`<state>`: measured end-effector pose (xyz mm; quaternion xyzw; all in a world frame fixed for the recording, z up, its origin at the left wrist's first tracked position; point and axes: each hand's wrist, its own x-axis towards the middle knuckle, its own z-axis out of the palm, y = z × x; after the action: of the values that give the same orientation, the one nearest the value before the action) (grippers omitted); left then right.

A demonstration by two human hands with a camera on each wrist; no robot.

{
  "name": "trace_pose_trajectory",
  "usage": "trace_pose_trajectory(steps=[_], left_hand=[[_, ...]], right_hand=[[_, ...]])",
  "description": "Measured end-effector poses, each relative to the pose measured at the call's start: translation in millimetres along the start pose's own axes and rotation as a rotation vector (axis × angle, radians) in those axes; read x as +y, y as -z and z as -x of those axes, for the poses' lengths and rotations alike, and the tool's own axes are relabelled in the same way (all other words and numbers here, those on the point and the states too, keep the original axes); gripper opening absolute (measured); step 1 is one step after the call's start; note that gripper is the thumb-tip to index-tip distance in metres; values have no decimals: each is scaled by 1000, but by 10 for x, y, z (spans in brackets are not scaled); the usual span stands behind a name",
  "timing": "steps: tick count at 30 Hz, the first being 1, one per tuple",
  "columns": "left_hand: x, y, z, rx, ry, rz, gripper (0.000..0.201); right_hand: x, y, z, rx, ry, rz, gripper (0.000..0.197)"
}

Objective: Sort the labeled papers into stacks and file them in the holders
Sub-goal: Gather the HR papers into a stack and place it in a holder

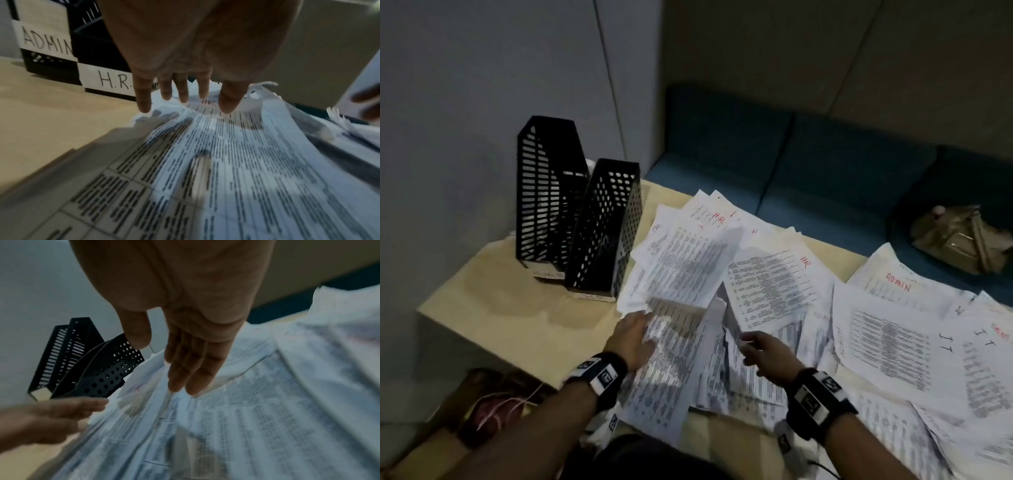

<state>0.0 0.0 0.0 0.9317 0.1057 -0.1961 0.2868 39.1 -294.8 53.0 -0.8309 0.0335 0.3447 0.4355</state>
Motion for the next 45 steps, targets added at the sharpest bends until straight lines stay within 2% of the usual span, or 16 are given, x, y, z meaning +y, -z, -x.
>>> trace_pose_trajectory(steps=[4, 8, 11, 15, 18, 22, 26, 28, 30, 32, 34, 35, 38, 41, 43, 45], left_hand=[[-75, -68, -19, -131, -21, -156, 63], [-233, -38, -52, 34, 123, -74, 58], [-389, 31, -125, 123, 183, 30, 67], [-484, 100, -207, 94, 198, 162, 70], [-544, 146, -225, 65, 275, 247, 43], [-602, 158, -245, 80, 205, 227, 5], [-507, 224, -248, 174, 252, 420, 27], [-480, 205, -258, 165, 267, 440, 23], [-479, 150, -269, 91, 279, 451, 23], [-484, 109, -279, 35, 289, 524, 28], [-474, 107, -284, 50, 278, 522, 29], [-470, 120, -277, 56, 265, 518, 28], [-472, 180, -278, 67, 203, 563, 35], [-439, 262, -260, 74, 114, 607, 63], [-333, 308, -268, 70, 84, 591, 73], [-135, 381, -284, 61, 102, 708, 75]], right_hand=[[-358, -205, -431, 130, -81, -373, 35], [-690, -310, -902, 258, -156, -581, 60], [-903, -384, -1123, 355, -223, -426, 73], [-968, -431, -1099, 406, -166, -205, 60], [-749, -528, -893, 301, -162, -144, 61], [-417, -656, -573, 148, -246, 28, 76], [-240, -801, -440, 80, -268, 164, 75], [-222, -866, -448, 161, -243, 89, 66], [-305, -873, -464, 284, -247, -66, 69], [-425, -861, -486, 357, -285, -78, 63], [-521, -873, -451, 340, -195, 54, 28], [-553, -893, -418, 311, -113, 131, 24], [-675, -877, -272, 228, 168, 211, 38], [-717, -638, -179, 177, 341, 60, 28], [-702, -437, -168, 192, 328, -161, 7], [-683, -241, -180, 212, 291, -282, 18]])
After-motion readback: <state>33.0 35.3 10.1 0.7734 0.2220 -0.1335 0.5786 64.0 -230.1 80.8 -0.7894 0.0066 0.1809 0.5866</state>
